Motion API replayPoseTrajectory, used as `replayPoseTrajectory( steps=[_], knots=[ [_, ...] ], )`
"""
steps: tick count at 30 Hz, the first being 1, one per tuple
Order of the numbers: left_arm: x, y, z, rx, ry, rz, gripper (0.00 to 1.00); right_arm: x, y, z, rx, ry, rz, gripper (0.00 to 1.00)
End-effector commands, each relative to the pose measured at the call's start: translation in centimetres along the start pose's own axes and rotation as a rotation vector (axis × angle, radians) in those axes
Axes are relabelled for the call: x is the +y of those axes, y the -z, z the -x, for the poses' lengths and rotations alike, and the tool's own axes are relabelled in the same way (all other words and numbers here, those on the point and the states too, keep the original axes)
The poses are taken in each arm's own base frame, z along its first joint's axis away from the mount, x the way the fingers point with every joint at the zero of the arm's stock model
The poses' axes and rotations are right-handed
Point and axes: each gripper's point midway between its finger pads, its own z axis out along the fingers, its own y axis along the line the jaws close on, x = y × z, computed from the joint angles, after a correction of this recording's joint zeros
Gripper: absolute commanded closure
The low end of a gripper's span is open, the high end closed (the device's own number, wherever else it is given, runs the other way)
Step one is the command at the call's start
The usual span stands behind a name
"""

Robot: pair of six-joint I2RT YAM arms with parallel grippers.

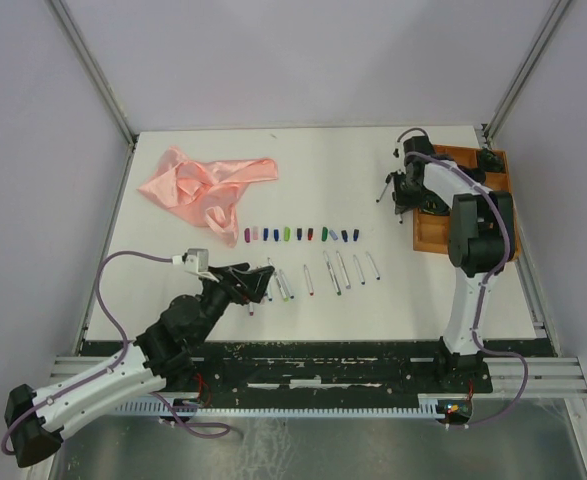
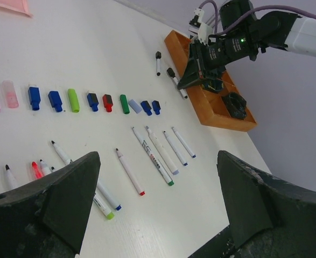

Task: Open the pen caps
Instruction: Pick up the pen from the center of the board.

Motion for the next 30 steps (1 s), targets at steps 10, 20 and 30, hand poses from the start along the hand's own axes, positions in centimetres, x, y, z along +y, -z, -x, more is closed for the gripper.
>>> replayPoseTrajectory(
  steps=[10,20,30],
  knots=[
    [-5.8,-1.9,1.2,-0.022,0.042,-0.214,0.06,7.8,15.5,-1.1,-0.214,-0.018,0.488,1.00],
    [-12.6,-6.3,3.3,0.040,0.132,-0.478,0.06,14.2,27.3,-3.4,-0.422,0.124,1.032,1.00],
    [-17.6,-9.8,6.4,0.051,0.329,-0.791,0.09,16.5,32.0,-4.4,-0.450,0.152,1.283,1.00]
  ],
)
